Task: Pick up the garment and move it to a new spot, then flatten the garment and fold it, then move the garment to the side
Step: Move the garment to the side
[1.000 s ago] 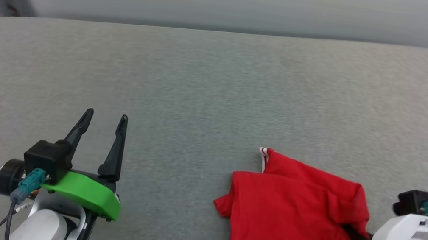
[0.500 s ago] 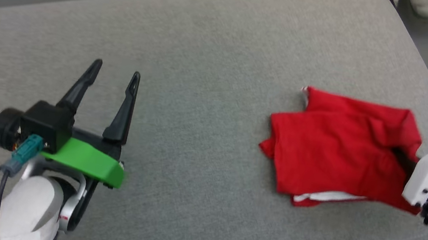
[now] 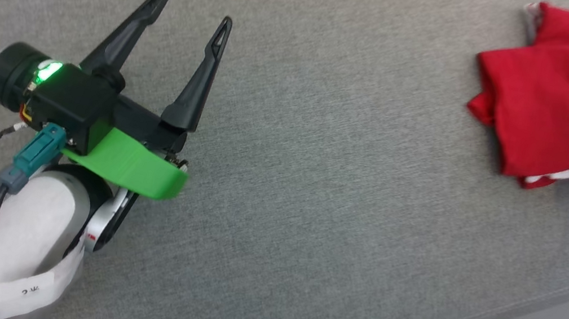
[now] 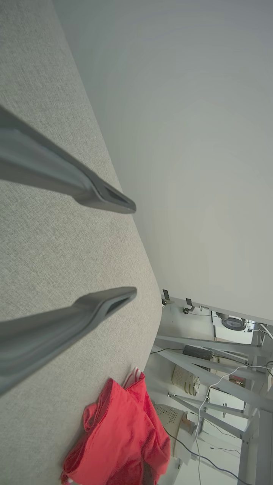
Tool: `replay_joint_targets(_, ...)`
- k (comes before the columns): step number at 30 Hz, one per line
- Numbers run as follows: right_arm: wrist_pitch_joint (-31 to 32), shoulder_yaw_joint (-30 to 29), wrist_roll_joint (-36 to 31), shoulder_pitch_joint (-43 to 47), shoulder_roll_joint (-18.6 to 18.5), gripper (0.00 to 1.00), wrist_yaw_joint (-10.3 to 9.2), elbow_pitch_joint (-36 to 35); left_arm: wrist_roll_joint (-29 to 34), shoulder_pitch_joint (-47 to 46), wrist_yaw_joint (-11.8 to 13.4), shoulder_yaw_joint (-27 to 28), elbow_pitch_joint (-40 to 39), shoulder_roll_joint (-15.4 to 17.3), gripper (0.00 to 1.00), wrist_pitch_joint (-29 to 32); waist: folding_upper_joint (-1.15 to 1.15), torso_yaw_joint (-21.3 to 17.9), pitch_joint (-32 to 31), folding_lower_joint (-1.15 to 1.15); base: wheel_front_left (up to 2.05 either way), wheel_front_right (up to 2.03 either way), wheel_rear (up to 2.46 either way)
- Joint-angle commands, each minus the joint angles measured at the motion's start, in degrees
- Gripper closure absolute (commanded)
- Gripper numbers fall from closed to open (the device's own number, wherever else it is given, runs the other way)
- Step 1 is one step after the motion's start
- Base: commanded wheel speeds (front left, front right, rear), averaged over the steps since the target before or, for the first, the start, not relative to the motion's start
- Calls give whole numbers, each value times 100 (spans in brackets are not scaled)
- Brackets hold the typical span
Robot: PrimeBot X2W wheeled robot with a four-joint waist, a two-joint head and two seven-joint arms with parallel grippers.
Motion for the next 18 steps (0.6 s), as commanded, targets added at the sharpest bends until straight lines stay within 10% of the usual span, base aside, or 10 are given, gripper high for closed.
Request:
replay_joint_targets(1, -180, -118, -157, -224, -62, 100, -5, 88, 92, -175, -55, -7, -52, 24, 0, 12, 0, 231, 683, -1, 0, 0, 0)
replay_joint_targets(11, -963, -789, -1040, -919, 57, 100, -5, 927, 201, -562, -101, -18, -172, 45, 0, 26, 0, 494, 1135, -1, 0, 0, 0)
replay_joint_targets(14, -1228, -1022, -1375, -1000, 152, 54, -5, 1218, 200, -584, -101, -36, -149, 25, 0, -11, 0, 544, 1131, -1, 0, 0, 0)
replay_joint_targets(15, -1294, -1103, -1466, -1013, 174, 5, -5, 1295, 196, -583, -97, -39, -136, 16, 0, -23, 0, 557, 1115, -1, 0, 0, 0)
replay_joint_targets(18, -1580, -1393, -1807, -1050, 228, 0, -5, 1479, 172, -581, -97, -62, -84, -21, 0, -67, 0, 606, 1036, -1, 0, 0, 0)
